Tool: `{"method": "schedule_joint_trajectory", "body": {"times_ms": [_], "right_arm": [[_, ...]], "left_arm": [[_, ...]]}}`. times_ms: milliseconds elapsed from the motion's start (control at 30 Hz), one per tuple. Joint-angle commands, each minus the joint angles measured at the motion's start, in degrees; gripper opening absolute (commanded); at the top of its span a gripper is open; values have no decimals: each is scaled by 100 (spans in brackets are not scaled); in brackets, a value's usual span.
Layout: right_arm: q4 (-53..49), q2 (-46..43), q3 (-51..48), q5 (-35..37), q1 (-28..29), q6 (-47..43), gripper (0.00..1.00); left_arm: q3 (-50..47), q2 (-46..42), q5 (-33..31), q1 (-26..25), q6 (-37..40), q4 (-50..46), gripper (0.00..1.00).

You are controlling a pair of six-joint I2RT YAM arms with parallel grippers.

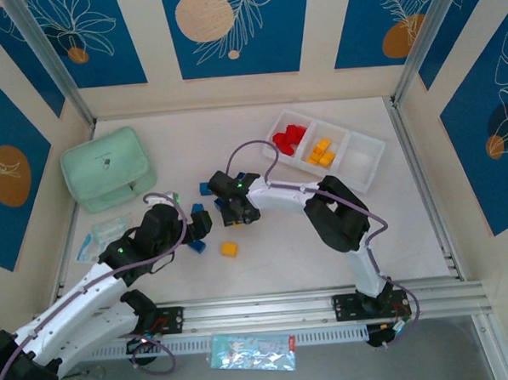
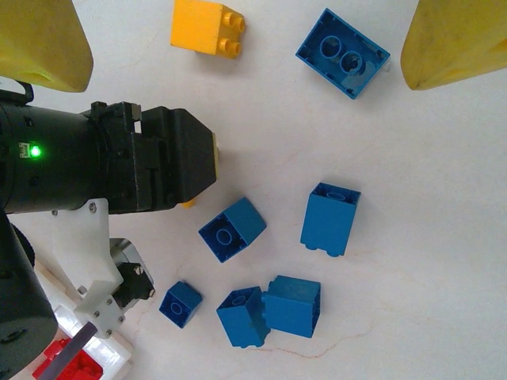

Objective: Sort the legos into containers by color
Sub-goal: Pick up the lego from the center of the table.

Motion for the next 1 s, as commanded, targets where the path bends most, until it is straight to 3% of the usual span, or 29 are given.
{"method": "schedule_joint_trajectory", "body": {"times_ms": [0, 100, 200, 333, 733, 967], "right_arm": [[-261, -2, 103, -22, -11, -23, 51], [-239, 62, 152, -121, -12, -21, 48], [-298, 105, 215, -91, -21, -3, 55], [-250, 155, 247, -94, -50, 6, 55], [-180, 250, 254, -57, -104, -12, 37], [-19, -265, -51, 14, -154, -130, 28]], "left_arm": [[-21, -38, -12, 68, -12, 34, 99], [-5, -31, -12, 61, -3, 9, 99], [-9, -48, -17, 67, -3, 15, 99], [-13, -23, -3, 65, 6, 91, 99], [41, 40, 23, 69, 68, 96, 99], [78, 70, 140, 73, 85, 135, 99]]}}
